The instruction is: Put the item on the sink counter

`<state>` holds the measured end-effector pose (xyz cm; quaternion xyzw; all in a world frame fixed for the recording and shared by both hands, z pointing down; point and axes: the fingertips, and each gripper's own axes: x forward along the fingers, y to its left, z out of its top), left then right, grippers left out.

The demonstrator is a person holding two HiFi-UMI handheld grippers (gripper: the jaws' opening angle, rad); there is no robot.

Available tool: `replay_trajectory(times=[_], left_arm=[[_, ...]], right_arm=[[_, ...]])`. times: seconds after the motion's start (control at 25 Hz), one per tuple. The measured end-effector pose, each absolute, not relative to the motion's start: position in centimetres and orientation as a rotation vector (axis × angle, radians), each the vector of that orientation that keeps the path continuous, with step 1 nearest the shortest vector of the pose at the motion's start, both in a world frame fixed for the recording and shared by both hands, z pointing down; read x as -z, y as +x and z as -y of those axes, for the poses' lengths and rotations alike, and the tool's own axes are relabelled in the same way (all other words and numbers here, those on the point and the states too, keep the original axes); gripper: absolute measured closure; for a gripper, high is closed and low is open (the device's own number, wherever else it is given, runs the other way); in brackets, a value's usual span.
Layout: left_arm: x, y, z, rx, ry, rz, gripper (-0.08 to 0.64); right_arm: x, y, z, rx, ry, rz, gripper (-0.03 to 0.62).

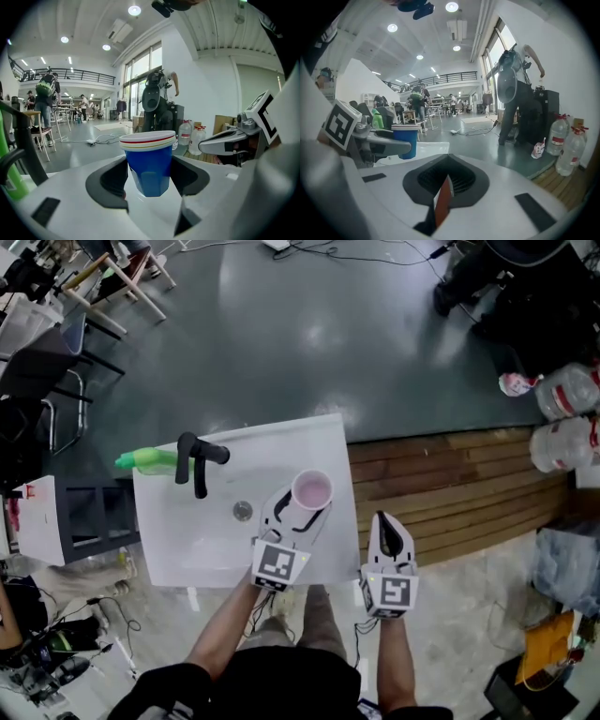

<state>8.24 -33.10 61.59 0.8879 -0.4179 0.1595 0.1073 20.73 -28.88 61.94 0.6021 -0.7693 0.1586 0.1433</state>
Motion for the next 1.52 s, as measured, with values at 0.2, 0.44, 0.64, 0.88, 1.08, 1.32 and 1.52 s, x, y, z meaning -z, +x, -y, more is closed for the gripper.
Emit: replay_trajectory(times=[0.2, 0.44, 0.64, 0.88, 1.08, 1.32, 1.52], left_arm=[[-63.1, 8.9, 33.9, -0.476, 2.624, 1.214, 0.288], [-64.9, 9.7, 34.4, -0.493, 2.591, 1.194, 0.288], [-66.0, 10.0, 34.5, -0.484, 2.562, 1.191, 0.288], [-66.6, 10.5, 34.9, -0.485, 2.563, 1.203, 0.288], [-67.0, 10.8, 35.1, -0.483, 2.568, 1.205, 0.288], [-67.5, 11.0, 35.5, -0.472, 2.567, 1.221, 0.288], [-67.7, 11.1, 35.8, -0.465, 2.574, 1.239, 0.287]], right_arm=[[-63.7, 20.9, 29.5, -0.481, 1.703, 2.227, 0.594], [-65.7, 22.1, 29.6, -0.549, 1.710, 2.166, 0.594], [-66.2, 22.1, 30.1, -0.548, 1.702, 2.203, 0.594], [-67.1, 22.6, 30.1, -0.561, 1.691, 2.201, 0.594], [-67.3, 22.7, 30.1, -0.567, 1.686, 2.199, 0.594], [-67.9, 23.2, 30.0, -0.572, 1.686, 2.194, 0.594], [-68.3, 23.2, 29.8, -0.580, 1.681, 2.193, 0.594]])
